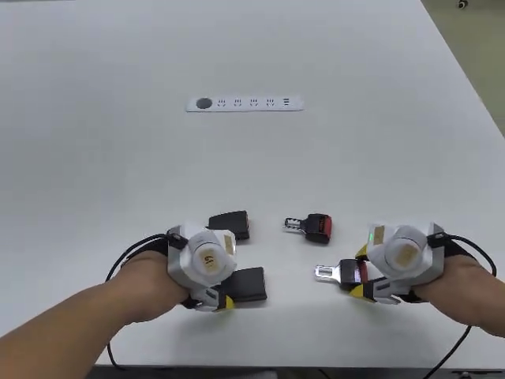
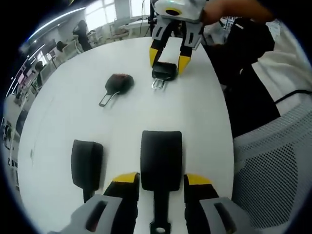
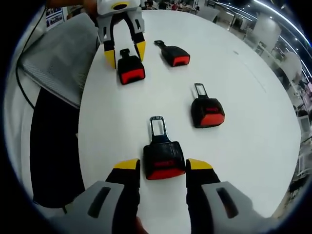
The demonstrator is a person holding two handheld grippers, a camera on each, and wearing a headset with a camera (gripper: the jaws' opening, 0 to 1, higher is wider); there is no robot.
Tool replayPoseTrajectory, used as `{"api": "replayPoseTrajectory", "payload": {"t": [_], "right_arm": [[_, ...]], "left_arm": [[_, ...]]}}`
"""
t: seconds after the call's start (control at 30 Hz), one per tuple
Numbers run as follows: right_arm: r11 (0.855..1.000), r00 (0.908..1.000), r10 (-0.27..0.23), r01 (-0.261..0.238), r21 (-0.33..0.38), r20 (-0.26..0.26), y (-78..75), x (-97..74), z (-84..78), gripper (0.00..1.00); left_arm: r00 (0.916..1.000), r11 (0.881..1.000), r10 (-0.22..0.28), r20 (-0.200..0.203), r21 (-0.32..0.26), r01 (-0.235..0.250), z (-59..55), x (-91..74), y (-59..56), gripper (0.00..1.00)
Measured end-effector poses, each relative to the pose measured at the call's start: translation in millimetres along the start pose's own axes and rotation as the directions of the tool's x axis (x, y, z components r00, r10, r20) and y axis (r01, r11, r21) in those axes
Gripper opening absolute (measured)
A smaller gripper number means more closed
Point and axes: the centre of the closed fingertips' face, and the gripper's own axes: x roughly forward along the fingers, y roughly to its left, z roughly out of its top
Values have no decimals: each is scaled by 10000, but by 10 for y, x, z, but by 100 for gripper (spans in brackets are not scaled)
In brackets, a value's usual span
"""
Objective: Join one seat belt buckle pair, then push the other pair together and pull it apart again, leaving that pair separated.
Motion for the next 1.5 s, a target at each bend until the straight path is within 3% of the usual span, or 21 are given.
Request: {"api": "replayPoseTrajectory", "payload": {"t": [0.1, 0.13, 0.2, 0.27, 0.47, 0.67, 0.97, 1.23, 1.5], "right_arm": [[9998, 9998, 157, -158, -81, -81, 12, 24, -9, 33], [9997, 9997, 173, -176, -159, -154, 11, 54, -21, 33], [9988, 9992, 233, -247, -420, -335, 21, 70, -45, 34], [9989, 9993, 318, -324, -351, -172, 29, 70, -5, 34], [9958, 9973, 729, -724, -566, 61, 90, 93, 67, 33], [9910, 9943, 1063, -1059, -818, 5, 159, 91, 95, 34], [9881, 9920, 1192, -1144, -1023, 414, 332, 227, 374, 34], [9887, 9888, 1216, -1130, -982, 861, 494, 355, 640, 34], [9926, 9904, 1084, -1030, -646, 862, 485, 391, 667, 34]], "left_arm": [[9994, 9999, -47, -348, 130, 51, -49, 49, 5, 35], [10000, 10000, -72, -60, 24, 72, -4, 45, 26, 34], [9996, 9998, -150, -235, 155, 154, -13, 40, 15, 33], [9991, 9976, -253, -330, 629, 273, -19, 52, 15, 33], [9968, 9916, -519, -616, 1151, 587, -25, 83, 3, 33], [9958, 9911, -500, -769, 1191, 590, -16, 92, -11, 33], [9955, 9896, -592, -744, 1264, 683, 4, 81, -37, 33], [9935, 9871, -575, -978, 1436, 712, 2, 94, -41, 33], [9930, 9866, -634, -995, 1437, 774, -20, 120, -12, 33]]}}
